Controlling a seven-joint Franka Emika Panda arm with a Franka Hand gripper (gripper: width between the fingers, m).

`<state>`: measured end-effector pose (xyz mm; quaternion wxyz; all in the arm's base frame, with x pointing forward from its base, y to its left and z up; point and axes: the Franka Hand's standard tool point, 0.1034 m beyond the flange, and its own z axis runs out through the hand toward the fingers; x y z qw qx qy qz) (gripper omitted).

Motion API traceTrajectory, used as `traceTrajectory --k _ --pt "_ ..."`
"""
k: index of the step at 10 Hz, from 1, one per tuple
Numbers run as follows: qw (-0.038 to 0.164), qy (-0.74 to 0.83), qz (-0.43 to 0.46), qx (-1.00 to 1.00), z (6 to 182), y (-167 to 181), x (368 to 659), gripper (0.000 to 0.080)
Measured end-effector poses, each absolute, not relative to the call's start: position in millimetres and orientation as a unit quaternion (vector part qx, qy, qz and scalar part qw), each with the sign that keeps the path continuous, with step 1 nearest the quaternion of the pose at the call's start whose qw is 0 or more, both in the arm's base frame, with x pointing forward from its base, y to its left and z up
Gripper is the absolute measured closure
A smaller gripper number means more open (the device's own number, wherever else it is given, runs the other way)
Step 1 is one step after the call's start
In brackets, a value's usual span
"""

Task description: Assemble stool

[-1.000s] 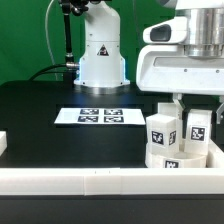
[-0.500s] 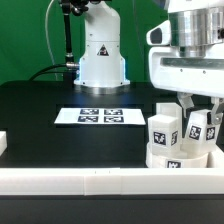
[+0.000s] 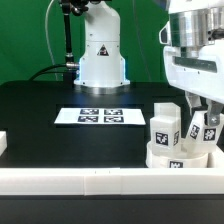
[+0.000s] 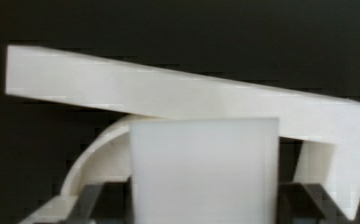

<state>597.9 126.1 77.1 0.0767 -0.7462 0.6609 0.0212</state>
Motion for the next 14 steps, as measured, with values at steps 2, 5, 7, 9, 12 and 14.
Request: traceTrajectory --k 2,5,7,9,12,14 --pt "0.104 0.762 0.027 -0.639 77.3 123 598 0.0462" --pt "0.135 0.843 0.032 -0.521 77.1 123 598 0.0462" --pt "0.142 0.870 0.042 -0.471 77.4 122 600 0.0462" --pt "0.142 0.876 0.045 -0.458 76.9 122 599 0.0460" --pt "0.151 0.861 0.047 -0.483 97.2 122 603 0.0159" --pt "0.159 0.856 0.049 -0.489 116.7 119 601 0.0151"
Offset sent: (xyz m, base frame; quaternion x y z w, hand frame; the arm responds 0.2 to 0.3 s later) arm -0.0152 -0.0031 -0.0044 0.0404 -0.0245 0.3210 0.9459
